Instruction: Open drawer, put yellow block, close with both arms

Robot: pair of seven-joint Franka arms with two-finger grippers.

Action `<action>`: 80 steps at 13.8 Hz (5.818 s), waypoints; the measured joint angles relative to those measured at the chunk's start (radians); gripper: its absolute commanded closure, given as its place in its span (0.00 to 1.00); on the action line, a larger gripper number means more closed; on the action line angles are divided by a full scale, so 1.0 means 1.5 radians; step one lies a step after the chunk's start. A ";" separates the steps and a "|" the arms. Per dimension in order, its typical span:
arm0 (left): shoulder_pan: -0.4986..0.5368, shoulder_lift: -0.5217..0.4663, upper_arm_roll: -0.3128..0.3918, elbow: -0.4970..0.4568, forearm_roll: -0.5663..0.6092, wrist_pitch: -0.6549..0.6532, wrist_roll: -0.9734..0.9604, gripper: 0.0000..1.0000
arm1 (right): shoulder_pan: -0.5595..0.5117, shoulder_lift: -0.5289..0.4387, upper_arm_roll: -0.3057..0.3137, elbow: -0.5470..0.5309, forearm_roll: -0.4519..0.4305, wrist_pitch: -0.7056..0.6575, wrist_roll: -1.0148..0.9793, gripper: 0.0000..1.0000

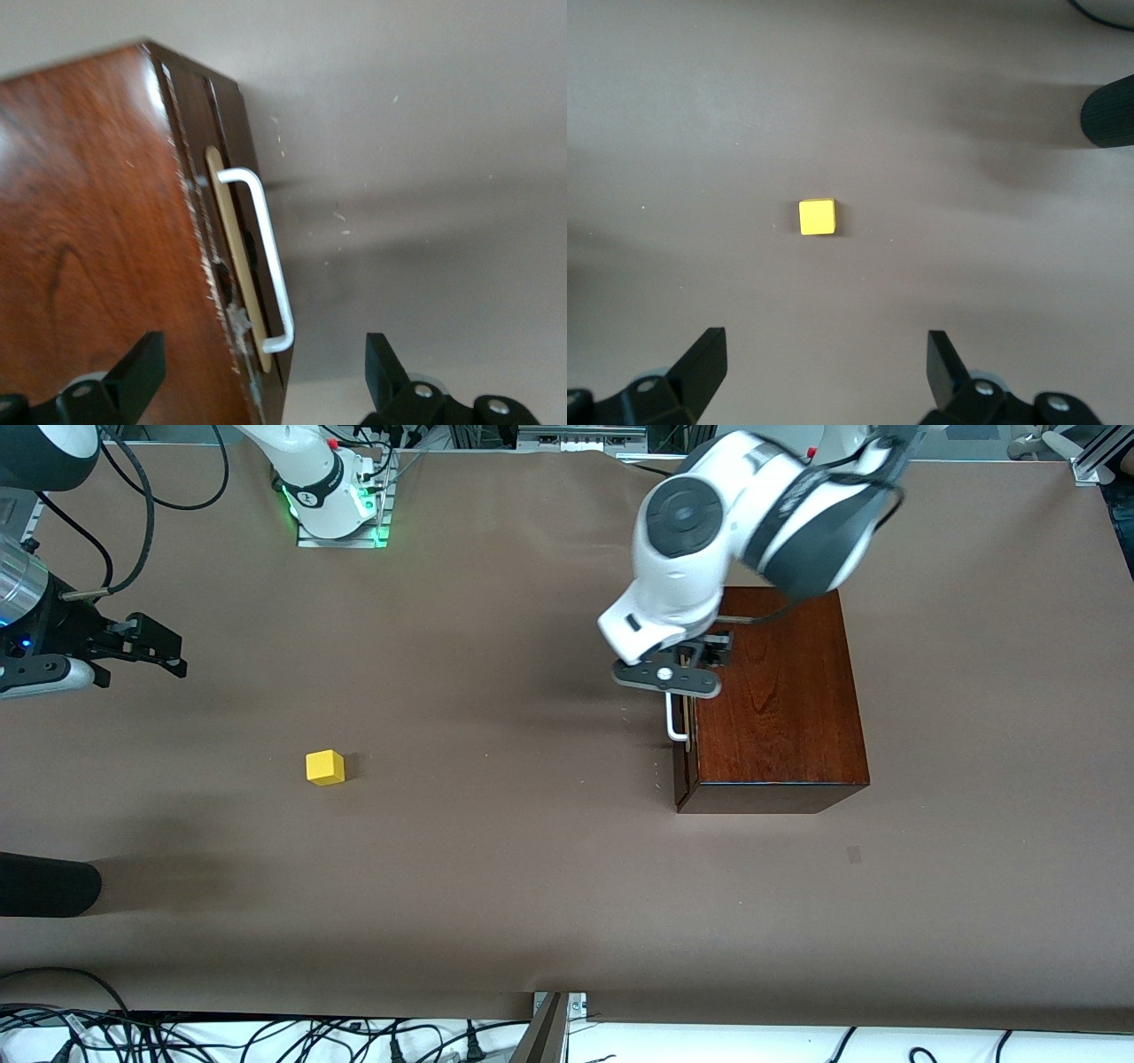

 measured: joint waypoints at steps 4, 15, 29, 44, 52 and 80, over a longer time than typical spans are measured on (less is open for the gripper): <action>-0.006 0.046 0.001 -0.003 0.028 -0.007 -0.035 0.00 | 0.000 0.000 0.000 0.000 0.000 0.000 0.000 0.00; -0.041 0.096 0.001 -0.052 0.081 0.067 -0.151 0.00 | 0.000 0.000 0.000 0.000 0.000 0.000 0.000 0.00; -0.045 0.119 0.002 -0.102 0.113 0.166 -0.197 0.00 | 0.003 0.025 0.006 0.000 0.000 0.022 -0.001 0.00; -0.084 0.135 0.003 -0.096 0.109 0.288 -0.273 0.00 | 0.027 0.202 0.012 -0.017 0.002 0.122 0.000 0.00; -0.104 0.158 0.003 -0.054 0.088 0.307 -0.277 0.00 | 0.035 0.264 0.017 -0.139 0.014 0.338 0.002 0.00; 0.311 -0.202 0.143 -0.038 -0.075 -0.025 0.421 0.00 | 0.036 0.303 0.060 -0.119 0.032 0.342 0.003 1.00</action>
